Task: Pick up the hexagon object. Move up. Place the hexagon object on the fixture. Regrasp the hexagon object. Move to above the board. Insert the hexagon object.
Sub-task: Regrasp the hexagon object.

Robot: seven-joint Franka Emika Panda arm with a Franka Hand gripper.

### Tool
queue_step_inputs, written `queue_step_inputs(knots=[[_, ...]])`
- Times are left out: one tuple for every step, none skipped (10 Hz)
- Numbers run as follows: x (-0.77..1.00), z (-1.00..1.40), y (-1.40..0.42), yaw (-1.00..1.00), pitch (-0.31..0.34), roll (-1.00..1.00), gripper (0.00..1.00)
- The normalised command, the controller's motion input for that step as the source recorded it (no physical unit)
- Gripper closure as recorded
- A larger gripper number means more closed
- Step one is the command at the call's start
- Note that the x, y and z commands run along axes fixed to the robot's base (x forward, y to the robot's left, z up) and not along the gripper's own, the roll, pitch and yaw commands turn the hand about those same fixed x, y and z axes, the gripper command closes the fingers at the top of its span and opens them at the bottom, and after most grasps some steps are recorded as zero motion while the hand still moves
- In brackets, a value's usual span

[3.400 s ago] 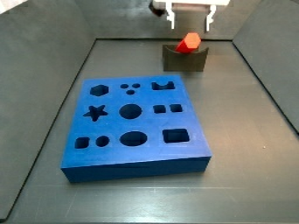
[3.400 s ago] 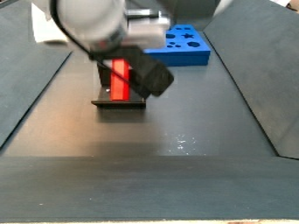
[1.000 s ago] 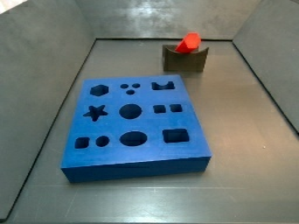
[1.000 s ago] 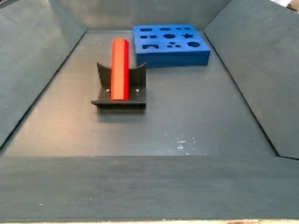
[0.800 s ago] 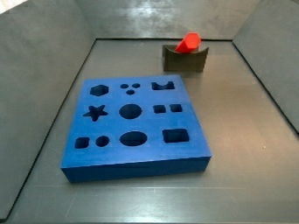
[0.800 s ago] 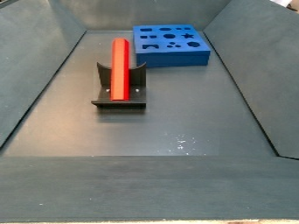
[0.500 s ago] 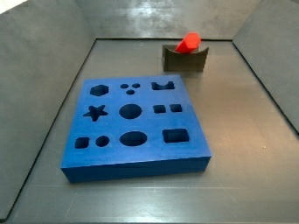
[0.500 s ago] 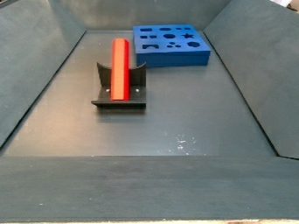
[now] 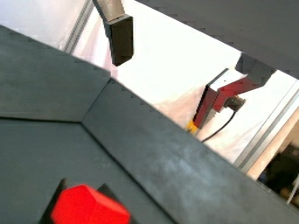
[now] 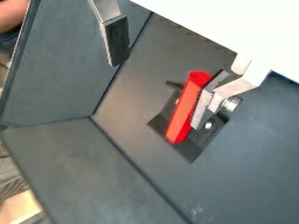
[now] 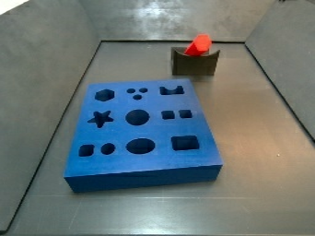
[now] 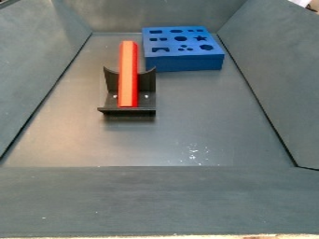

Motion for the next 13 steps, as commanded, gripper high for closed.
queue_step_inputs(knots=[[0.1,0.0,-0.04,0.21,0.13,0.27,0.0],[0.1,0.0,-0.04,0.22,0.108,0.2,0.0],[0.08,0.0,-0.04,0.22,0.06,0.15,0.0],[0.08,0.0,-0.05,0.21,0.036,0.13,0.0],[0.03,-1.0,0.05,0.19,0.037,0.09,0.0],[0.03,-1.0,0.05,0.18,0.033,0.09,0.0],[0.05,-1.0,0.04,0.16,-0.015,0.08,0.0],[0.06,-1.0,0.04,0.14,-0.055,0.07,0.0],[0.07,-1.0,0.04,0.11,-0.09,0.07,0.0],[0.08,-1.0,0.03,0.09,-0.102,0.07,0.0],[0.09,-1.0,0.03,0.04,-0.109,0.07,0.0],[0.1,-1.0,0.03,0.03,-0.108,0.07,0.0],[0.1,-1.0,0.02,0.0,-0.093,0.07,0.0]])
